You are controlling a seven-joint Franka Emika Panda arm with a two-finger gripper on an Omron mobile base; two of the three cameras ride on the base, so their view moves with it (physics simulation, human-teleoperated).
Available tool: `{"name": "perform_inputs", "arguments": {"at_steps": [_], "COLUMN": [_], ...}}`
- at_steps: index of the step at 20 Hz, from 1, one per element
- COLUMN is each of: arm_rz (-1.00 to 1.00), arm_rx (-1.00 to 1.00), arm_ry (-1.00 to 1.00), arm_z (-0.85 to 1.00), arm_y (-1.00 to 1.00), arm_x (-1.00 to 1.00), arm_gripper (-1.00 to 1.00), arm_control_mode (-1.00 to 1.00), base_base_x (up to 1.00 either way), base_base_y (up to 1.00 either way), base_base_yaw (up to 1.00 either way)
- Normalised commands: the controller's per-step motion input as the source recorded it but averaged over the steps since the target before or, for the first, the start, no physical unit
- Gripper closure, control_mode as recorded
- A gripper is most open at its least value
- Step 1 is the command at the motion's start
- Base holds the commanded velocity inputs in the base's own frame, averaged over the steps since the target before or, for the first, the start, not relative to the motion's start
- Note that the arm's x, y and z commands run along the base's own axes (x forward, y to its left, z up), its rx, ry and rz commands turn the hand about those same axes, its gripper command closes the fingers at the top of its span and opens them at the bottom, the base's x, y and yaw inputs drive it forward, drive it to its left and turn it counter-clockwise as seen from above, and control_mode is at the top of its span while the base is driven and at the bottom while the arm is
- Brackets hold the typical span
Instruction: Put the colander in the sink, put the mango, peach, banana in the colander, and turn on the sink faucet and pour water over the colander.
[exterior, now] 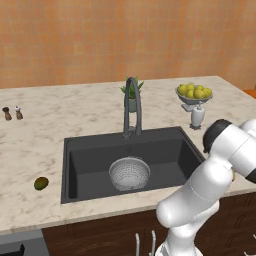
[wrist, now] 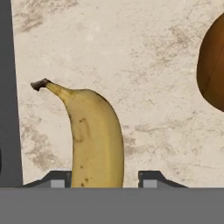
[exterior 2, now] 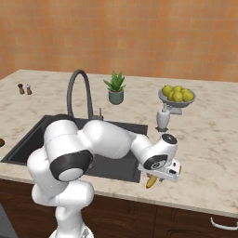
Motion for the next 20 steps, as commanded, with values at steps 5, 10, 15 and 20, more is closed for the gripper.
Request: {"name": "perform_inputs", "arguments": {"at_steps": [5, 10, 15, 20], "arm_rz": [0.0, 0.0, 0.0, 0.03], "arm_rx": [0.0, 0.0, 0.0, 0.0], "arm_ry": [0.0, 0.0, 0.0, 0.0], "arm_z": [0.07, 0.23, 0.15, 0.04], "arm_y": [0.01, 0.0, 0.14, 0.59], "arm_x": [0.0, -0.09, -0.15, -0.22], "arm_gripper": [1.0, 1.0, 1.0, 1.0], "arm_control_mode": [-1.0, -1.0, -1.0, -1.0], "base_base_x": [0.0, 0.0, 0.0, 0.0], "base_base_y": [0.0, 0.0, 0.0, 0.0], "base_base_yaw": [0.0, 0.0, 0.0, 0.0]}}
